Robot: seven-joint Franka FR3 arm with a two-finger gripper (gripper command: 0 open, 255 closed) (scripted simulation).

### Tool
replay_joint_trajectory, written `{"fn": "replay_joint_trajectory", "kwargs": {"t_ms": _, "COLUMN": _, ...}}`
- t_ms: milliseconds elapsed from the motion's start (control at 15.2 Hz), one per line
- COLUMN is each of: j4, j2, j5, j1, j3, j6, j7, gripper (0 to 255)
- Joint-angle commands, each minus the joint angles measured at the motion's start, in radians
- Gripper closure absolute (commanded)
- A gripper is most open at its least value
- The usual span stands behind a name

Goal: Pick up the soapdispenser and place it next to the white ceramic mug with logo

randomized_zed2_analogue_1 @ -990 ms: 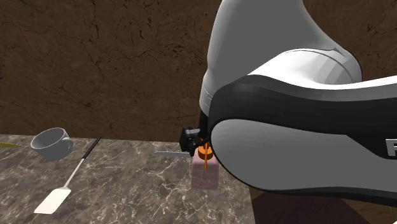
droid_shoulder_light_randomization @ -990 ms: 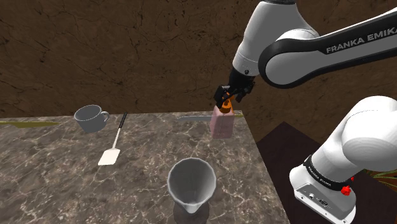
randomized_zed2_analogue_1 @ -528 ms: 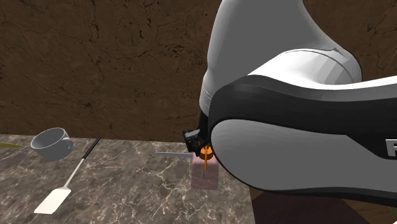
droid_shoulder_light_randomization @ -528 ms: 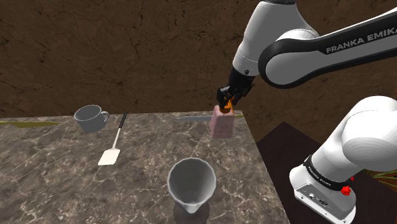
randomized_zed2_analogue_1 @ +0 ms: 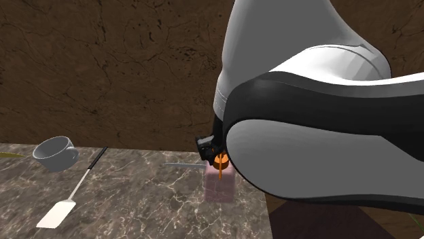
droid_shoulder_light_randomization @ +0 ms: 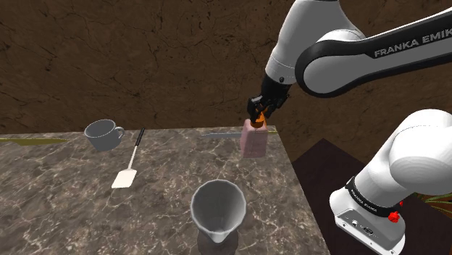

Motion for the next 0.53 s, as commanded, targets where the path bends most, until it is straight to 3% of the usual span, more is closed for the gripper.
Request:
{"fn": "replay_joint_trajectory", "kwargs": {"t_ms": 0, "j4": 0.017, "j2": -0.013, "j5": -0.002, "j1": 0.000, "j3": -0.003, "j6": -0.030, "j7": 0.001, "gripper": 255}}
{"fn": "replay_joint_trajectory", "kwargs": {"t_ms": 462, "j4": 0.087, "j2": -0.055, "j5": -0.012, "j1": -0.002, "j3": -0.019, "j6": -0.142, "j7": -0.001, "gripper": 255}}
